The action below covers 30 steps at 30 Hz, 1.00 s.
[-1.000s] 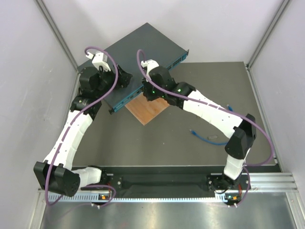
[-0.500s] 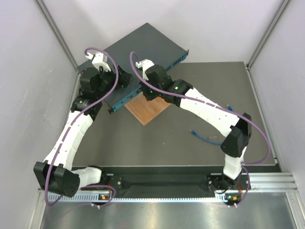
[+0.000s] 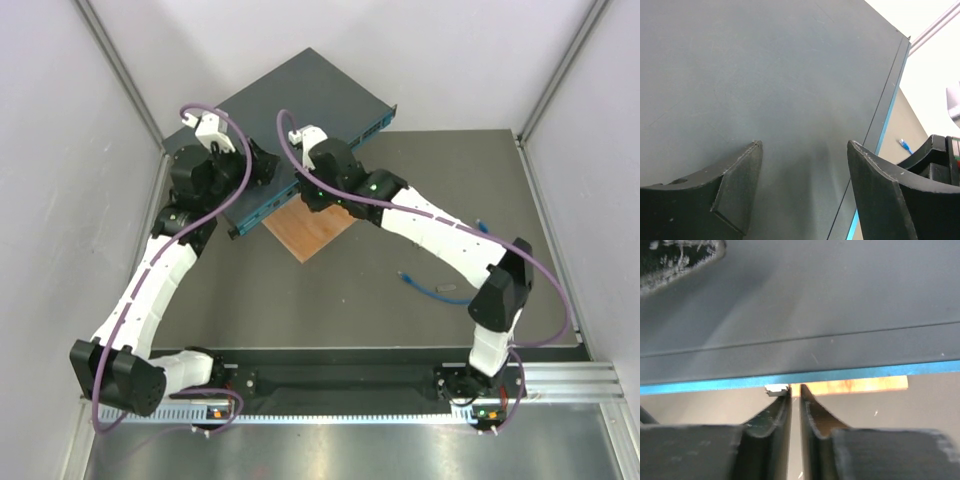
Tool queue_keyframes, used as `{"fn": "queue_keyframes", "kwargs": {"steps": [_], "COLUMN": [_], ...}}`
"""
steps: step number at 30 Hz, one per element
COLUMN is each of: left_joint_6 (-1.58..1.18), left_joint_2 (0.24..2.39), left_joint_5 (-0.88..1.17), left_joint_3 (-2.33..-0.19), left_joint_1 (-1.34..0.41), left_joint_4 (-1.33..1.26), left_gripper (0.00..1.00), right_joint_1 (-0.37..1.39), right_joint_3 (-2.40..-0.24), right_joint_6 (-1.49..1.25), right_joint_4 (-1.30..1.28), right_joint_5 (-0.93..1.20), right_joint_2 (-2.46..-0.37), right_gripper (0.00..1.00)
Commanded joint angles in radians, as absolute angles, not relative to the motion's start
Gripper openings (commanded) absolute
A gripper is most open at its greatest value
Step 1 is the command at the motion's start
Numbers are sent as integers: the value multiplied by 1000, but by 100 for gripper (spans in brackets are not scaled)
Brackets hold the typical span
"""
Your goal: Insert the plug into the switch port
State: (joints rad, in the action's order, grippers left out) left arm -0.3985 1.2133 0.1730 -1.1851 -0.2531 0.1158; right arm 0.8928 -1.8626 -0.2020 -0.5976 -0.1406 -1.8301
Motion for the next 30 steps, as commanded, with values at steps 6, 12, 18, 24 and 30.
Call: {"fn": "queue_keyframes", "kwargs": {"steps": [6,12,18,24,30], "left_joint_6": [-387,-367,-324,-325,-301], "left_joint_2": [1272,1270,1267,1272,1284], "left_joint_5": [261,299,386,354,322], "left_joint_3": [-1255,-1302,-1344,-1353,-1368], "left_joint_1": [-241,-233,-232,-232,-232], "left_joint_4": [330,318,316,318,327], "left_gripper": [76,80,82,81,80], "right_joint_1": [799,628,434,292,275], "right_joint_3": [-1542,-1304,-1149,-1118,-1186], "right_joint_6": [-19,169,356,266,141], "right_joint_4": [-175,-352,-560,-565,-515], "right_joint_5": [107,302,379,178,28], "right_joint_2": [-1534,-1319,-1236,-1363,-1570], "right_gripper": [34,62,74,63,52]}}
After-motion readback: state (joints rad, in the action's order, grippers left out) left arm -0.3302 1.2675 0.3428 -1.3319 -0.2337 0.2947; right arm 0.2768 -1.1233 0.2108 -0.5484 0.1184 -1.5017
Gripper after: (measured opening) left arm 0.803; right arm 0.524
